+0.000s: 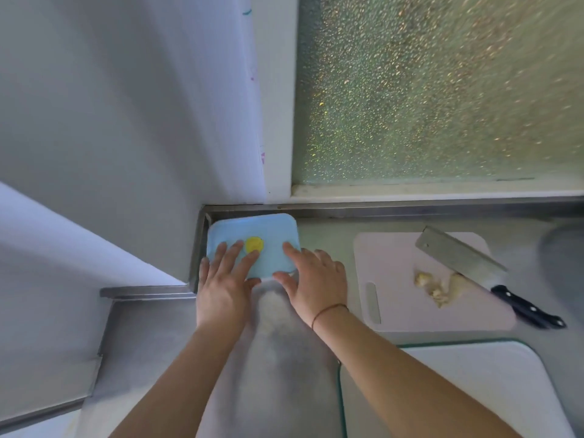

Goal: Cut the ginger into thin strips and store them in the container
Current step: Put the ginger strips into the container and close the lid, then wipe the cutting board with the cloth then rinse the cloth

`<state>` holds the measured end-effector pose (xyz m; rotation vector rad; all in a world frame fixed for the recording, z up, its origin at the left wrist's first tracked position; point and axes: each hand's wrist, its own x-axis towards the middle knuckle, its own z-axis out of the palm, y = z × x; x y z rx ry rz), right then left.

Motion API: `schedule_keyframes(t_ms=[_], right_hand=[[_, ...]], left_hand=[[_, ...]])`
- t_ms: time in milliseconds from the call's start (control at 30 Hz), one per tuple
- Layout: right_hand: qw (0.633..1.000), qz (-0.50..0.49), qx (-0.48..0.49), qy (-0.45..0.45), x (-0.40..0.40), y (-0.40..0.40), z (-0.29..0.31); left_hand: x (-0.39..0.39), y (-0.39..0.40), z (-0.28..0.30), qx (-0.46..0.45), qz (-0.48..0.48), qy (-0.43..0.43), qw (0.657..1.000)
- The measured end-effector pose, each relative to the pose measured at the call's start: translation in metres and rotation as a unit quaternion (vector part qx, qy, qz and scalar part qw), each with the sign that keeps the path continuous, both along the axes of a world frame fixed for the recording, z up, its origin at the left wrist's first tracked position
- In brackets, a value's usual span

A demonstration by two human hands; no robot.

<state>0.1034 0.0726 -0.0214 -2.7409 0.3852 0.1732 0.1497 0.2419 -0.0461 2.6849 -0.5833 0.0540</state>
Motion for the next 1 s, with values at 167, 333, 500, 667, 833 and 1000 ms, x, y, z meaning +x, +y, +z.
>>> schedule_keyframes(t_ms=[167,333,500,667,833,1000], right_hand=[[0.999,-0.027,0.034,0.026,0.031,0.003,0.007],[0.997,0.022,0.044,0.066,0.024,-0.016,0.020],[0.997,-0.023,0.054,-0.041,-0.075,-0.082,0.012],[0.991,-0.114,-0.016,-0.072,-0.210,-0.171,-0.013],[0.980,-0.170,-0.078,-0.069,-0.277,-0.258,-0.019],[0.982,-0.160,-0.083,-0.056,-0.255,-0.311,-0.017]], left_hand=[[0.029,-0.016,0.016,0.042,0.061,0.079,0.994],[0.009,-0.022,0.030,0.130,0.049,0.076,0.987],[-0.066,-0.036,0.004,0.031,-0.021,0.020,0.999],[-0.137,-0.067,-0.009,-0.009,-0.071,0.085,0.994],[-0.179,-0.104,-0.020,-0.009,-0.068,0.119,0.990],[-0.192,-0.161,-0.008,-0.064,0.054,0.165,0.983]])
